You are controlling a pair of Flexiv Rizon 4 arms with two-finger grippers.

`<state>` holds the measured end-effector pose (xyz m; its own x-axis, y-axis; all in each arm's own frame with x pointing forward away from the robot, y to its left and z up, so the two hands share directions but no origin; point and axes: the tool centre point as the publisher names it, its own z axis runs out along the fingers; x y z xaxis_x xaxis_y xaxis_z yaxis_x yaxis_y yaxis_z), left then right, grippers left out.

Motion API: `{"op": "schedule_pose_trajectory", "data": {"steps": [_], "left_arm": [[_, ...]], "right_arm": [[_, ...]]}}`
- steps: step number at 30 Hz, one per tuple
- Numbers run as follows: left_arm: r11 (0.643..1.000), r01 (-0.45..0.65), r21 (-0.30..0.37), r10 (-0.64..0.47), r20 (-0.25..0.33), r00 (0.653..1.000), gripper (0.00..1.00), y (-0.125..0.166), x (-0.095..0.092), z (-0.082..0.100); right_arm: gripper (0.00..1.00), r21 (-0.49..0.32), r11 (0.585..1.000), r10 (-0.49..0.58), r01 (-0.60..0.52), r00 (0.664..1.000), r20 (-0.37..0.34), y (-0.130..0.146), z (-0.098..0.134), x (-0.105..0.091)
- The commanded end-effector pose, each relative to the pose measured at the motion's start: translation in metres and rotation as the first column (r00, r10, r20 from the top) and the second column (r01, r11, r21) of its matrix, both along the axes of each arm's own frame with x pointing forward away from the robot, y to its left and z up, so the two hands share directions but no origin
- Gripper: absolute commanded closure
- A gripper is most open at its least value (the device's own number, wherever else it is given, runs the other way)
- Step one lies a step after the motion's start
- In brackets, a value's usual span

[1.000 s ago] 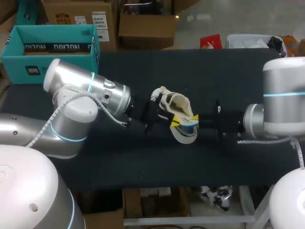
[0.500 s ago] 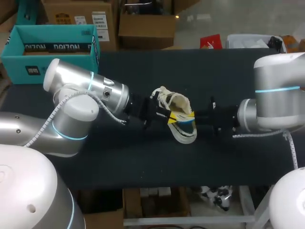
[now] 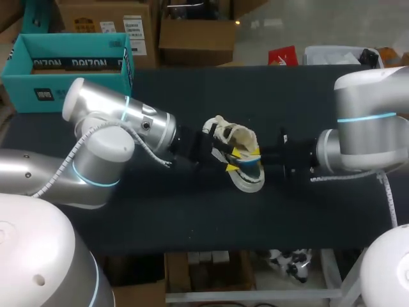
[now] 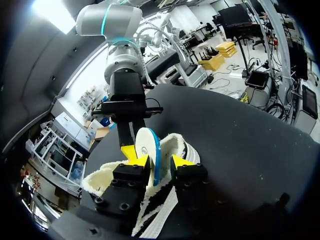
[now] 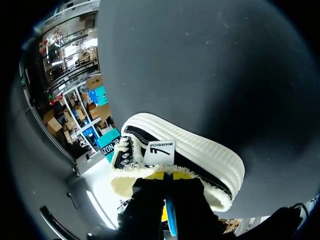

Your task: Open the shoe tongue, take the insole out of the shoe, put the insole back into the shoe, and pack the shoe into the shoebox

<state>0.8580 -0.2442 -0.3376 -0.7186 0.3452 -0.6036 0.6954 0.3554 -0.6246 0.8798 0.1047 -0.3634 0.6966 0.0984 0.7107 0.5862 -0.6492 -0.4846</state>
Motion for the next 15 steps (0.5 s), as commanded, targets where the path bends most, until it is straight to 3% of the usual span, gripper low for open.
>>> {"op": "schedule_pose_trajectory", "data": {"steps": [1,2,4,7,8,9,10,12,15], "left_arm": [[1.000,0.006,-0.006,-0.006,0.015,1.000,0.67,-0.006,-0.004,0.000],[1.000,0.007,-0.006,-0.007,0.017,1.000,0.70,-0.006,-0.004,0.000],[1.000,0.009,-0.007,-0.008,0.021,1.000,1.00,-0.009,-0.004,0.001],[1.000,0.009,-0.005,-0.008,0.023,1.000,1.00,-0.011,-0.003,0.000],[1.000,0.008,-0.004,-0.008,0.022,1.000,1.00,-0.011,-0.002,-0.001],[1.000,0.006,-0.002,-0.006,0.021,1.000,1.00,-0.011,-0.001,-0.001],[1.000,0.005,-0.001,-0.005,0.019,1.000,1.00,-0.011,-0.001,-0.002],[1.000,0.003,0.001,-0.003,0.018,1.000,1.00,-0.011,-0.001,-0.003],[1.000,0.001,0.003,-0.001,0.015,1.000,1.00,-0.010,-0.001,-0.004]], "right_arm": [[1.00,0.001,1.000,0.000,0.000,1.000,-0.004,-0.002,0.001,0.000],[1.00,0.002,1.000,0.001,0.000,1.000,-0.005,-0.001,0.000,0.000],[1.00,0.004,1.000,0.001,-0.001,1.000,-0.008,-0.001,0.000,0.000],[1.00,0.009,1.000,0.002,-0.002,1.000,-0.009,-0.001,0.000,-0.002],[0.91,0.010,1.000,0.002,-0.001,1.000,-0.010,-0.001,0.001,-0.004],[0.65,0.008,1.000,-0.003,0.003,1.000,-0.010,-0.002,0.002,-0.006],[0.58,0.007,1.000,-0.005,0.005,1.000,-0.009,-0.002,0.003,-0.009],[0.51,-0.004,1.000,-0.021,0.020,1.000,-0.005,-0.004,0.008,-0.016],[0.52,-0.018,0.999,-0.040,0.040,0.999,-0.001,-0.007,0.014,-0.025]]}}
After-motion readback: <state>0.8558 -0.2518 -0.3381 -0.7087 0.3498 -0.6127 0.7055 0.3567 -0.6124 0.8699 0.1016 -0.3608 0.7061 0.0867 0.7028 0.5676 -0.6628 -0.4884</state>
